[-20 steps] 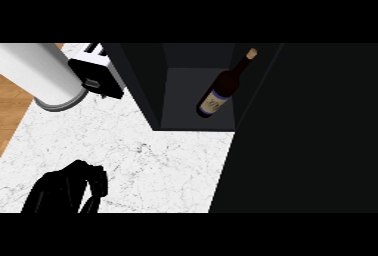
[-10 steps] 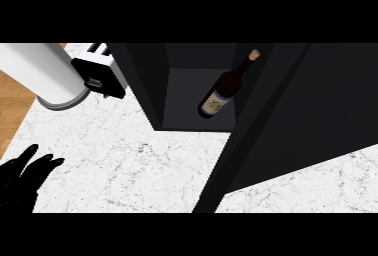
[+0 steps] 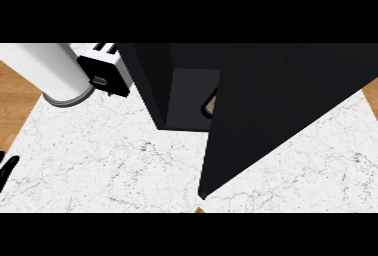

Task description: Pick up the wine, place it into the cabinet and close the cabinet

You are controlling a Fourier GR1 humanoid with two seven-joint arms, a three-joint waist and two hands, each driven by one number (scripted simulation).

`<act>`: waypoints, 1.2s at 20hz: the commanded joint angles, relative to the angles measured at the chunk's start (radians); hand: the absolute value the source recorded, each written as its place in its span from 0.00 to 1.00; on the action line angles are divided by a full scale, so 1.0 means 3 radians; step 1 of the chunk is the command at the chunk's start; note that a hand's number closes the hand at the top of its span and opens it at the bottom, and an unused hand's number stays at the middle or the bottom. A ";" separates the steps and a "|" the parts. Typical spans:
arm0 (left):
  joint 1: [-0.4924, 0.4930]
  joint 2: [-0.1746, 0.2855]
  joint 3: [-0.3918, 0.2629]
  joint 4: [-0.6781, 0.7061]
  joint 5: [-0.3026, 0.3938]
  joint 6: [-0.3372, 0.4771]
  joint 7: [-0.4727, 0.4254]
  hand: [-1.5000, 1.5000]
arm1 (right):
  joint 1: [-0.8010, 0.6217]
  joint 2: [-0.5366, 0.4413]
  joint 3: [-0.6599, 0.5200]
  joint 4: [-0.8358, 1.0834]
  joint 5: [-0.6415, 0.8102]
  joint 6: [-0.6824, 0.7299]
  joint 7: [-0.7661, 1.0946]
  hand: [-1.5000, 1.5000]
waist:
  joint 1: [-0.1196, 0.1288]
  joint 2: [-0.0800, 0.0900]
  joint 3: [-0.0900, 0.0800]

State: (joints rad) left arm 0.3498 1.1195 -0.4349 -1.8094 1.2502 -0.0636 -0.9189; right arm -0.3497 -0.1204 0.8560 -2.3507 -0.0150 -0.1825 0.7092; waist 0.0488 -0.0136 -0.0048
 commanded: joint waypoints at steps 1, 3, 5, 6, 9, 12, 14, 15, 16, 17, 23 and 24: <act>0.0144 0.0128 0.0144 0.0187 0.0023 -0.0324 -0.0069 0.00 | -0.0467 0.0381 0.0319 0.0419 0.0282 -0.0524 -0.0160 1.00 | 0.0013 -0.0005 -0.0006; 0.0174 0.0204 0.0237 0.0226 0.0041 -0.0390 -0.0063 0.00 | -0.0560 0.0378 0.0249 0.0451 0.0296 -0.0743 -0.0192 1.00 | -0.0001 0.0005 -0.0001; 0.0170 0.0166 0.0236 0.0280 -0.0005 -0.0467 -0.0094 0.00 | -0.0762 0.0375 0.0147 0.0565 0.0202 -0.0872 -0.0150 1.00 | 0.0027 0.0015 -0.0006; 0.0184 0.0190 0.0296 0.0338 0.0023 -0.0567 -0.0116 0.00 | -0.0840 0.0374 0.0050 0.0684 0.0158 -0.0878 -0.0262 1.00 | 0.0061 0.0031 -0.0005; 0.0204 0.0205 0.0366 0.0458 0.0085 -0.0760 -0.0079 0.00 | -0.1147 0.0374 -0.0082 0.0767 0.0076 -0.1019 -0.0142 1.00 | 0.0038 0.0035 -0.0008; 0.0294 0.0310 0.0527 0.0438 0.0235 -0.0852 -0.0014 0.00 | -0.1521 0.0383 -0.0501 0.1106 0.0001 -0.1092 -0.0056 1.00 | 0.0037 0.0037 0.0004; 0.0369 0.0374 0.0623 0.0452 0.0234 -0.0997 -0.0026 0.00 | -0.1764 0.0390 -0.0602 0.1478 -0.0157 -0.1142 -0.0226 1.00 | 0.0074 0.0046 0.0008; 0.0403 0.0358 0.0640 0.0650 0.0164 -0.1132 -0.0051 0.00 | -0.1868 0.0392 -0.0680 0.1687 -0.0237 -0.1114 -0.0292 1.00 | 0.0087 0.0056 0.0005; 0.0329 0.0412 0.0741 0.0565 0.0269 -0.1000 0.0031 0.00 | -0.1962 0.0394 -0.0819 0.1880 -0.0333 -0.1047 -0.0441 1.00 | 0.0080 0.0069 0.0010; 0.0428 0.0261 0.0601 0.0422 0.0061 -0.0892 -0.0053 0.00 | -0.2102 0.0396 -0.0948 0.2029 -0.0435 -0.0951 -0.0469 1.00 | 0.0071 0.0061 0.0012; 0.0585 0.0263 0.0901 0.0590 0.0122 -0.1148 -0.0033 0.00 | -0.2497 0.0400 -0.1345 0.2826 -0.0887 -0.0425 -0.0837 1.00 | 0.0041 0.0060 0.0014; 0.0596 0.0336 0.0905 0.0586 0.0115 -0.1222 0.0053 0.00 | -0.2478 0.0400 -0.1486 0.3066 -0.0953 -0.0249 -0.1077 1.00 | 0.0075 0.0081 0.0015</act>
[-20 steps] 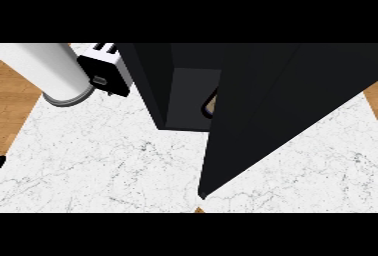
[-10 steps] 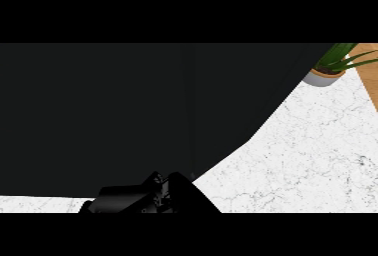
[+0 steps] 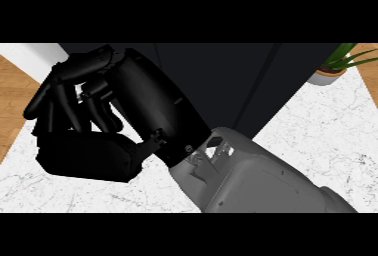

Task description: Pick up the wine, place it into the cabinet and close the cabinet

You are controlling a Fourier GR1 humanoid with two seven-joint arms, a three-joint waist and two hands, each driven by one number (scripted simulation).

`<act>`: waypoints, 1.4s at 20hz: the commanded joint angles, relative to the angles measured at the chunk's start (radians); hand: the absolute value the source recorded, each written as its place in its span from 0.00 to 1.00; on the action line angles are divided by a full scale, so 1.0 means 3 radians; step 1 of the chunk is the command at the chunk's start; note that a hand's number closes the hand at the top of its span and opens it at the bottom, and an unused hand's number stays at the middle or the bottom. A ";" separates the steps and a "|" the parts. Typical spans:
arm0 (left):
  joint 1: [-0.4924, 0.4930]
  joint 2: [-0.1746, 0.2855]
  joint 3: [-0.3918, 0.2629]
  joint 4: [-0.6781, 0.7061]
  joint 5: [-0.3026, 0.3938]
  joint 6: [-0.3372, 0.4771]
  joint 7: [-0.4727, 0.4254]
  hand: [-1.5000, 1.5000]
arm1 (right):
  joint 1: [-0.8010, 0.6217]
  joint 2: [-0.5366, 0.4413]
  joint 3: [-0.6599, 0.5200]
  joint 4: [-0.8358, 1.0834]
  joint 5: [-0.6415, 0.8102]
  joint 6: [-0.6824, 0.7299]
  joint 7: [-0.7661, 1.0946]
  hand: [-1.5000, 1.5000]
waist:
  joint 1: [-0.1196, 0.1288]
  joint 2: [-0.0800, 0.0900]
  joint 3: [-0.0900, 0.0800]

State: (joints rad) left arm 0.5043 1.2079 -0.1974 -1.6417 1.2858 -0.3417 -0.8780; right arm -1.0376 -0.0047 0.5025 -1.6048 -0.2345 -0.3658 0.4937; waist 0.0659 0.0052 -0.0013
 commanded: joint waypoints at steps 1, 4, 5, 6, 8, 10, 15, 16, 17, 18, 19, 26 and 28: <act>-0.0087 -0.0077 0.0122 0.0274 0.0001 -0.0358 -0.0037 0.00 | -0.0282 0.0015 -0.0285 0.0633 -0.0319 0.0501 -0.0340 1.00 | -0.0066 0.0019 -0.0002; 0.0110 -0.0075 0.0151 0.0058 -0.0069 -0.0318 -0.0063 0.00 | -0.0267 0.0015 -0.0332 0.0749 -0.0802 0.1005 -0.0119 1.00 | 0.0009 0.0010 0.0003; -0.0011 -0.0091 0.0144 0.0107 -0.0072 -0.0298 -0.0003 0.00 | -0.0305 0.0015 -0.0252 0.0817 -0.0984 0.1202 -0.0013 1.00 | 0.0004 0.0034 -0.0002; 0.0033 -0.0098 0.0167 0.0041 -0.0024 -0.0232 0.0015 0.00 | -0.0388 -0.0034 -0.0291 0.0834 -0.1084 0.1463 0.0144 1.00 | 0.0008 0.0023 0.0002; 0.0032 -0.0083 0.0198 0.0086 -0.0093 -0.0330 0.0027 0.00 | -0.0358 -0.0048 -0.0189 0.1060 -0.1243 0.1840 0.0215 1.00 | 0.0039 0.0036 -0.0002; 0.0031 -0.0143 0.0238 0.0023 -0.0070 -0.0234 0.0039 0.00 | -0.0350 0.0014 -0.0069 0.1218 -0.1368 0.2110 0.0265 1.00 | 0.0013 0.0021 0.0001; 0.0135 -0.0153 0.0407 0.0090 0.0012 -0.0413 0.0179 0.00 | -0.0747 0.0015 -0.0277 0.1881 -0.1672 0.2513 0.0351 1.00 | -0.0011 0.0007 0.0001; 0.0082 -0.0160 0.0479 0.0161 0.0005 -0.0460 0.0201 0.00 | -0.0589 0.0015 -0.0134 0.1875 -0.1705 0.2477 0.0190 1.00 | -0.0049 0.0001 0.0001; 0.0180 -0.0166 0.0478 0.0044 -0.0012 -0.0437 0.0225 0.00 | -0.0598 0.0015 -0.0237 0.1991 -0.1744 0.2632 0.0216 1.00 | -0.0041 -0.0001 0.0004; 0.0096 -0.0268 0.0434 0.0002 -0.0034 -0.0275 0.0250 0.00 | -0.0567 0.0015 -0.0363 0.2103 -0.1749 0.2750 0.0174 1.00 | -0.0083 0.0005 0.0004; 0.0198 -0.0224 0.0559 0.0305 -0.0029 -0.0684 0.0229 0.00 | -0.0573 0.0015 -0.0267 0.2133 -0.1787 0.2738 0.0085 1.00 | -0.0051 -0.0001 0.0000; 0.0129 -0.0484 0.0617 0.0358 -0.0277 -0.0597 0.0315 0.00 | -0.0783 0.0016 -0.0525 0.2760 -0.1916 0.3096 -0.0270 1.00 | -0.0076 0.0004 0.0001; 0.0218 -0.0326 0.0759 0.0162 -0.0130 -0.0562 0.0461 0.00 | -0.0733 0.0016 -0.0553 0.2868 -0.1915 0.3072 -0.0348 1.00 | -0.0046 0.0004 0.0006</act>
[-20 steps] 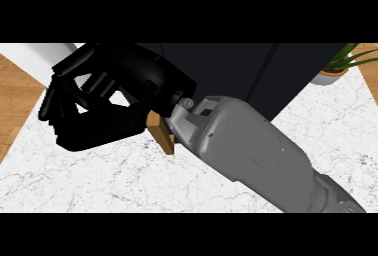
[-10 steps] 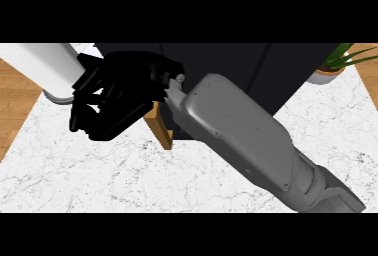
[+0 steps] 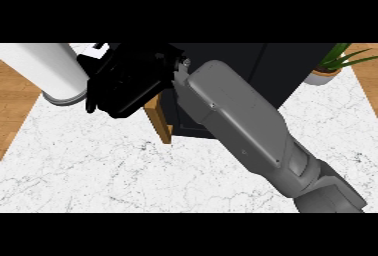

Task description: Pick up the wine, place it into the cabinet and close the cabinet

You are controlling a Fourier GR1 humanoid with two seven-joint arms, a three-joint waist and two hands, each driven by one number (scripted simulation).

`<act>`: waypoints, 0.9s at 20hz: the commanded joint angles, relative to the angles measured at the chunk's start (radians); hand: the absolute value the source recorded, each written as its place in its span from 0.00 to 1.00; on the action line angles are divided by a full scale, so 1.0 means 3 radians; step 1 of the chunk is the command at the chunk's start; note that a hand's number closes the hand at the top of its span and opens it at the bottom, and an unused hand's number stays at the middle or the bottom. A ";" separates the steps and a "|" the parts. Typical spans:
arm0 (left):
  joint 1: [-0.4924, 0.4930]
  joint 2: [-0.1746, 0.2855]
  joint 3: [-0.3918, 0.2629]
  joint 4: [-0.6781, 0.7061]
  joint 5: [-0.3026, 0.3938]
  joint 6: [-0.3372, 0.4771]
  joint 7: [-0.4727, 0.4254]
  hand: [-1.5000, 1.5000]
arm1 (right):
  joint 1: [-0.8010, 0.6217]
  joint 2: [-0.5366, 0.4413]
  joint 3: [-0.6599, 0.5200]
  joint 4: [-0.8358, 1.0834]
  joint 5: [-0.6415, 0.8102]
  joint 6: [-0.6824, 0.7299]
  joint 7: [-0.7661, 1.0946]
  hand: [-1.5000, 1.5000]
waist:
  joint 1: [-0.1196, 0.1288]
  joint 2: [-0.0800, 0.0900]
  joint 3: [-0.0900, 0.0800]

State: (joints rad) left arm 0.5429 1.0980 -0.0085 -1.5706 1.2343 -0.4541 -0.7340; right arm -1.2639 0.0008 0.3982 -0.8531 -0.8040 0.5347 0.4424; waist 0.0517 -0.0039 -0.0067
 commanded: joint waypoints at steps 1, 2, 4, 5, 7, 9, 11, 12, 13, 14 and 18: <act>-0.0077 -0.0053 0.0121 0.0157 -0.0008 -0.0286 -0.0039 0.00 | 0.0021 -0.0003 -0.0142 0.0403 0.0018 0.0100 -0.0290 1.00 | -0.0027 0.0046 0.0018; -0.0057 -0.0110 0.0085 0.0099 -0.0027 -0.0178 -0.0008 0.00 | 0.0021 -0.0058 -0.0246 0.0430 -0.0043 0.0166 -0.0219 1.00 | -0.0051 0.0043 0.0020; -0.0010 -0.0030 0.0200 0.0030 0.0063 -0.0246 0.0077 0.00 | -0.0094 -0.0065 -0.0283 0.0516 -0.0048 0.0106 -0.0231 1.00 | -0.0028 0.0039 0.0022; -0.0030 -0.0104 0.0147 -0.0029 -0.0048 -0.0142 0.0044 0.00 | -0.0105 -0.0109 -0.0297 0.0648 -0.0007 0.0100 -0.0324 1.00 | 0.0001 0.0055 0.0020; -0.0051 -0.0169 0.0112 -0.0037 -0.0097 -0.0151 0.0070 0.00 | -0.0056 -0.0125 -0.0272 0.0656 0.0068 0.0085 -0.0448 1.00 | -0.0019 0.0055 0.0019; -0.0063 -0.0151 0.0170 -0.0022 -0.0056 -0.0181 0.0092 0.00 | -0.0127 -0.0260 -0.0322 0.0711 0.0198 -0.0092 -0.0590 1.00 | 0.0014 0.0071 0.0018; -0.0080 -0.0195 0.0178 -0.0027 -0.0084 -0.0108 0.0099 0.00 | -0.0085 -0.0380 -0.0371 0.0656 0.0234 -0.0178 -0.0661 1.00 | -0.0038 0.0062 0.0019; -0.0049 -0.0132 0.0218 0.0044 -0.0074 -0.0196 0.0144 0.00 | -0.0114 -0.0422 -0.0387 0.0625 0.0291 -0.0244 -0.0723 1.00 | -0.0035 0.0058 0.0017; -0.0084 -0.0145 0.0225 0.0007 -0.0030 -0.0141 0.0164 0.00 | -0.0138 -0.0519 -0.0431 0.0646 0.0302 -0.0264 -0.0731 1.00 | -0.0042 0.0076 0.0018; -0.0087 -0.0174 0.0184 0.0022 -0.0103 -0.0138 0.0167 0.00 | -0.0076 -0.0492 -0.0416 0.0574 0.0335 -0.0331 -0.0793 1.00 | -0.0102 0.0056 0.0016; -0.0154 -0.0160 0.0187 -0.0068 -0.0118 -0.0108 0.0234 0.00 | -0.0077 -0.0505 -0.0410 0.0607 0.0379 -0.0333 -0.0846 1.00 | -0.0096 0.0080 0.0016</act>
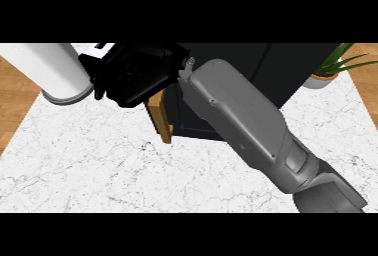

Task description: Pick up the wine, place it into the cabinet and close the cabinet

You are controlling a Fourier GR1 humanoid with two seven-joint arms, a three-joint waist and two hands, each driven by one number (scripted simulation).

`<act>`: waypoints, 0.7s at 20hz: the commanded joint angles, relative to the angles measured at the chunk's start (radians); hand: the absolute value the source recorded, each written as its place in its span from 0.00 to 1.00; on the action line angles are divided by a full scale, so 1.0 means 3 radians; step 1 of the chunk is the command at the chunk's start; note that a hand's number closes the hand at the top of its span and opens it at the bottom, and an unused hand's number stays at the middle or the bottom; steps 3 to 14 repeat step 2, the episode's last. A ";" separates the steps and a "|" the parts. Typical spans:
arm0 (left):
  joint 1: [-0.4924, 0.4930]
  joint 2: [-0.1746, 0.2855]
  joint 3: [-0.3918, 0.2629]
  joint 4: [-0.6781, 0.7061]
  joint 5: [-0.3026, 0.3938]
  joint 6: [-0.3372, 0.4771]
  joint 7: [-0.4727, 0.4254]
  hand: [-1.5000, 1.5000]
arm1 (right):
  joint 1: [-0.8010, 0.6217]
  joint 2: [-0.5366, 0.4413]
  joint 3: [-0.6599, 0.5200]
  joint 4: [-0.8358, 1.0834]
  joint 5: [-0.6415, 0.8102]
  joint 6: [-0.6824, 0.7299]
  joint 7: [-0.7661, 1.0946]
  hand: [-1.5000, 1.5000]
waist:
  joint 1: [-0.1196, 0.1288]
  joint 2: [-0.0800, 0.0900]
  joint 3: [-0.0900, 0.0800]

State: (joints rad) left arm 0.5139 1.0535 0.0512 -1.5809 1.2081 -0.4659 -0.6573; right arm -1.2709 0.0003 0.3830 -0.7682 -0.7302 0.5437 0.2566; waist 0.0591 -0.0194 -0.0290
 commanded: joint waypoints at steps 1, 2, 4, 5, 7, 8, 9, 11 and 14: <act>-0.0054 -0.0008 0.0027 0.0049 -0.0063 -0.0100 -0.0042 0.00 | -0.0039 -0.0479 -0.0374 0.0331 0.0119 -0.0397 -0.0250 1.00 | -0.0105 0.0130 0.0086; -0.0057 -0.0029 0.0010 -0.0062 -0.0036 -0.0077 -0.0029 0.00 | -0.0009 -0.0495 -0.0377 0.0323 0.0121 -0.0404 -0.0279 1.00 | -0.0098 0.0123 0.0092; -0.0057 -0.0029 0.0010 -0.0062 -0.0036 -0.0077 -0.0029 0.00 | -0.0009 -0.0495 -0.0377 0.0323 0.0121 -0.0404 -0.0279 1.00 | -0.0098 0.0123 0.0092; -0.0057 -0.0029 0.0010 -0.0062 -0.0036 -0.0077 -0.0029 0.00 | -0.0009 -0.0495 -0.0377 0.0323 0.0121 -0.0404 -0.0279 1.00 | -0.0098 0.0123 0.0092; -0.0057 -0.0029 0.0010 -0.0062 -0.0036 -0.0077 -0.0029 0.00 | -0.0009 -0.0495 -0.0377 0.0323 0.0121 -0.0404 -0.0279 1.00 | -0.0098 0.0123 0.0092; -0.0057 -0.0029 0.0010 -0.0062 -0.0036 -0.0077 -0.0029 0.00 | -0.0009 -0.0495 -0.0377 0.0323 0.0121 -0.0404 -0.0279 1.00 | -0.0098 0.0123 0.0092; -0.0057 -0.0029 0.0010 -0.0062 -0.0036 -0.0077 -0.0029 0.00 | -0.0009 -0.0495 -0.0377 0.0323 0.0121 -0.0404 -0.0279 1.00 | -0.0098 0.0123 0.0092; -0.0057 -0.0029 0.0010 -0.0062 -0.0036 -0.0077 -0.0029 0.00 | -0.0009 -0.0495 -0.0377 0.0323 0.0121 -0.0404 -0.0279 1.00 | -0.0098 0.0123 0.0092; -0.0057 -0.0029 0.0010 -0.0062 -0.0036 -0.0077 -0.0029 0.00 | -0.0009 -0.0495 -0.0377 0.0323 0.0121 -0.0404 -0.0279 1.00 | -0.0098 0.0123 0.0092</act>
